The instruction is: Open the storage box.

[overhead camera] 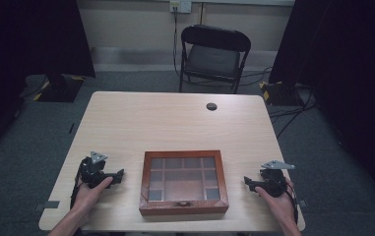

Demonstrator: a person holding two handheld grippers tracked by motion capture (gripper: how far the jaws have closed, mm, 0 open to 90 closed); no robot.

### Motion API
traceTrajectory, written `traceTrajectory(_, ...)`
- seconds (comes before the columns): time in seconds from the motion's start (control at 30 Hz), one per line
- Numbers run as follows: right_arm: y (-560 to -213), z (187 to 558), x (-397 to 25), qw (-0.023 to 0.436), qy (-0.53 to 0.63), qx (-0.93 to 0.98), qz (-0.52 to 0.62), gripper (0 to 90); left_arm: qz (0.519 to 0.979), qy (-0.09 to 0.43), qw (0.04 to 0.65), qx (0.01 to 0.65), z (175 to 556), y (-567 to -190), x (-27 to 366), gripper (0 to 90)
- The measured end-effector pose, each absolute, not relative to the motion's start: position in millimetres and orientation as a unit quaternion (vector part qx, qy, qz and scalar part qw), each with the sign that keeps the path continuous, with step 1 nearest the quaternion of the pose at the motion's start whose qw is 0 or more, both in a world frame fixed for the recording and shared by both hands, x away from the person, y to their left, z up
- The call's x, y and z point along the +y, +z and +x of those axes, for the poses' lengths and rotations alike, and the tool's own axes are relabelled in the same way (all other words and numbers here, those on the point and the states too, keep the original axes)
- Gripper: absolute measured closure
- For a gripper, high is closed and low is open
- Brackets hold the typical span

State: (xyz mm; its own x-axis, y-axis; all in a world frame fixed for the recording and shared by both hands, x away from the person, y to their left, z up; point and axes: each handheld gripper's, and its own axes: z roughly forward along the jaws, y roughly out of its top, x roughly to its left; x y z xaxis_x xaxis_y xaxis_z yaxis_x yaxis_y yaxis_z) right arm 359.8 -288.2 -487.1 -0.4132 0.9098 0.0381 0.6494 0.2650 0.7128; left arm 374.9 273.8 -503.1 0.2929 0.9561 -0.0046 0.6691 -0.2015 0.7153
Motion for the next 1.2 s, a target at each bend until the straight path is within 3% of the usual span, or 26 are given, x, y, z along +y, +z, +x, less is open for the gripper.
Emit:
traceTrajectory(0.83,-417,339,-242,0.102,0.461,0.802,0.366,55.5,0.740,0.228,0.314,0.549,375,-503,274,0.4)
traceTrajectory(1.2,-410,332,-184,0.054,0.467,0.835,0.285,66.4,0.743,0.225,0.316,0.545,376,-503,275,0.0)
